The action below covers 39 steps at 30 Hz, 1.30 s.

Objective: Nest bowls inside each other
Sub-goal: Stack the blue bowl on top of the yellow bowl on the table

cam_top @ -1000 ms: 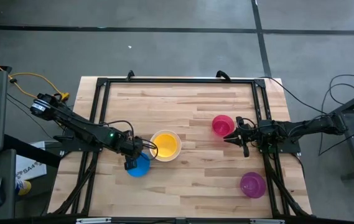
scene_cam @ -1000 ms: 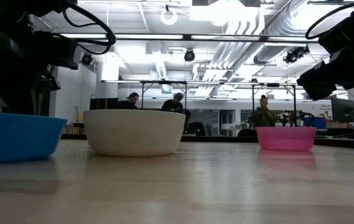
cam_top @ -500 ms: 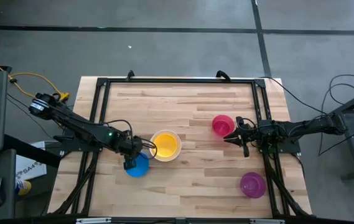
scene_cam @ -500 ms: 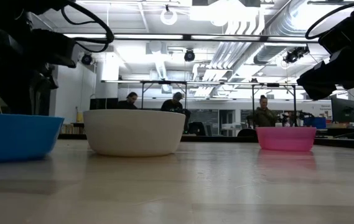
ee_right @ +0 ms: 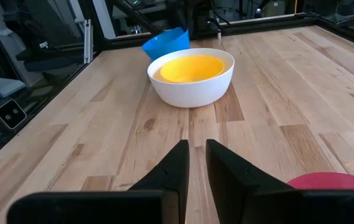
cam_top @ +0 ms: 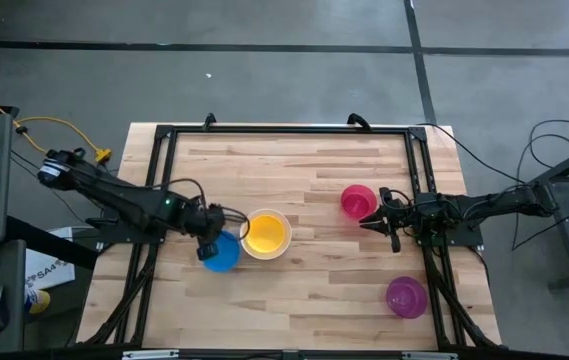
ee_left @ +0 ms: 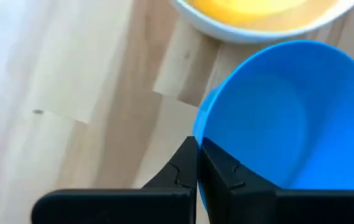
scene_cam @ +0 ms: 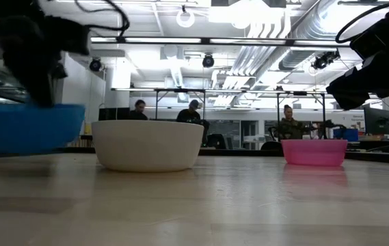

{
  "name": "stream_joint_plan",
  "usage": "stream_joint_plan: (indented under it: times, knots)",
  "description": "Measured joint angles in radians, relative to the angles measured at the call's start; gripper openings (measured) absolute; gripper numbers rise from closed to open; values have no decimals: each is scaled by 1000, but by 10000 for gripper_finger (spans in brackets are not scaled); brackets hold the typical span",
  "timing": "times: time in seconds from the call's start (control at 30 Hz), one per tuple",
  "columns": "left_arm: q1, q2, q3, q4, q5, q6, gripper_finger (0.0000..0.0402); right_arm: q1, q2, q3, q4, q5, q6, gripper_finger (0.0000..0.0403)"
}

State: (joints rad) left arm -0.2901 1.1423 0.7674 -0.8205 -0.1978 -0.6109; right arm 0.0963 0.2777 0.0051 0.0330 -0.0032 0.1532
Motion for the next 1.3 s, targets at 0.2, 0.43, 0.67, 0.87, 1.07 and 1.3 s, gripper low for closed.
stream_joint_plan:
  times: [0.2, 0.43, 0.67, 0.87, 1.07, 1.3]
  knots:
    - [88, 2, 111, -36, 1, 125, 0, 0, 0, 0, 0, 0, 0, 48]
    - [206, 85, 216, -63, 65, 230, 0, 0, 0, 0, 0, 0, 0, 48]
    - [288, 256, 373, -86, 121, 357, 0, 0, 0, 0, 0, 0, 0, 48]
    - [313, 388, 515, -115, 149, 432, 0, 0, 0, 0, 0, 0, 0, 48]
    - [330, 463, 578, -122, 193, 479, 0, 0, 0, 0, -1, 0, 0, 48]
    - [350, 505, 582, -96, 244, 505, 0, 0, 0, 0, -1, 0, 0, 48]
